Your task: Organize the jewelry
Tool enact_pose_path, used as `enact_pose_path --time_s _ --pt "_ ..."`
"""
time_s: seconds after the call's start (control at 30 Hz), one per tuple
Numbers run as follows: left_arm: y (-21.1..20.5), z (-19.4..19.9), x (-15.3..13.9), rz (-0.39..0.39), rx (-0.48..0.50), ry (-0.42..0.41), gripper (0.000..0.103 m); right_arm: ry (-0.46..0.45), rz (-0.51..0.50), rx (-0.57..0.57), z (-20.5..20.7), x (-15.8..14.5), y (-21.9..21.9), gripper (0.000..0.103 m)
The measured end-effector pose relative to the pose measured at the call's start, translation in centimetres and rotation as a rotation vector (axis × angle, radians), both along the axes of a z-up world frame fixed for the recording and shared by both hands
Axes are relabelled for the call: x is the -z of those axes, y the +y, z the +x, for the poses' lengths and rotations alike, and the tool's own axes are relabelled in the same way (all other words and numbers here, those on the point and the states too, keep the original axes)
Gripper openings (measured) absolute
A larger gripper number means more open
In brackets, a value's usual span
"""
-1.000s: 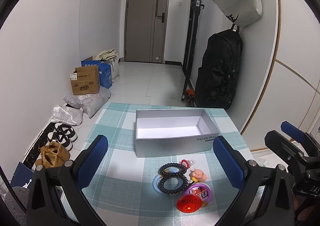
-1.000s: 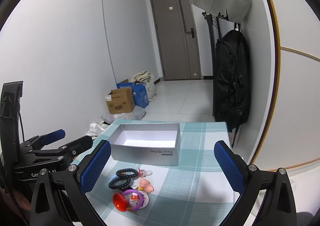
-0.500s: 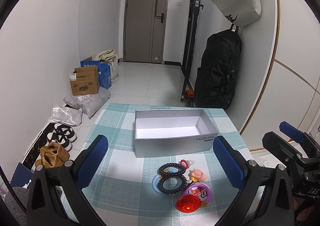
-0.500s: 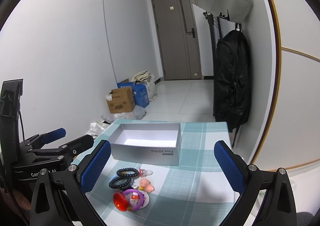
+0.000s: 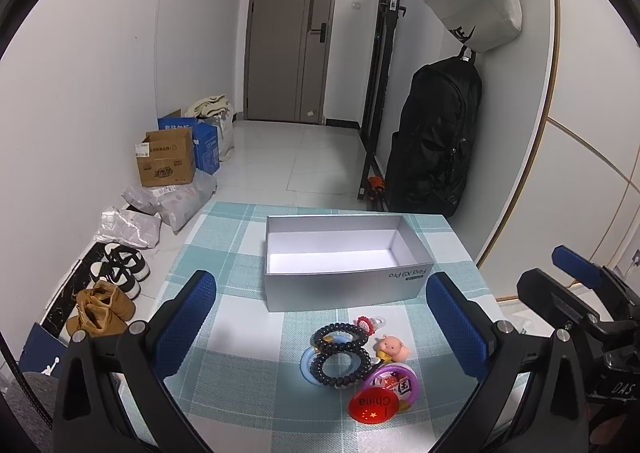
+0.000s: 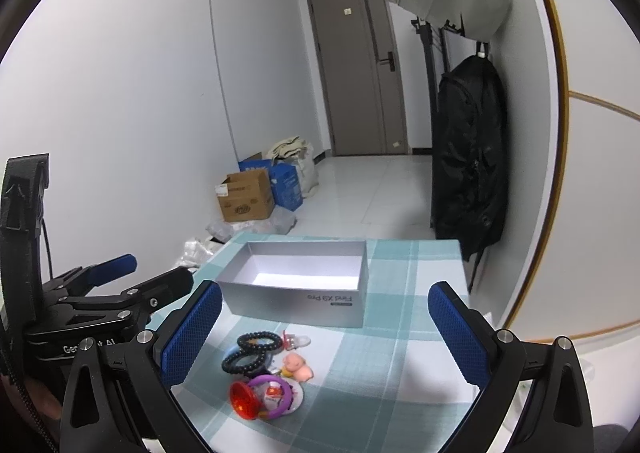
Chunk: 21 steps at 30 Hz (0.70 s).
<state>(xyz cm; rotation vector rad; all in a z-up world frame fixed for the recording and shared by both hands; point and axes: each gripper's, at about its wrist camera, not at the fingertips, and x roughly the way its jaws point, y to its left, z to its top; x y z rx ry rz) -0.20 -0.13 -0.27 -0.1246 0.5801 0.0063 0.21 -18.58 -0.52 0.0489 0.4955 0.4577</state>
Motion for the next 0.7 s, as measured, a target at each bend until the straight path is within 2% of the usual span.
enact_pose_path --time_s 0.23,0.47,0.7 --pt "0.3 0.1 1.3 -0.029 0.043 0.077 0.102 0.031 0.022 0.010 0.4 0.2 -0.4 0.103" --pt "-0.4 -0.1 4.1 -0.116 0.148 0.259 0.102 0.063 0.028 0.051 1.3 0.5 -1.0 0.103" --pt "-2.1 0.2 6.4 -0.083 0.211 0.400 0.100 0.111 0.034 0.093 2.4 1.0 -1.8 0.103"
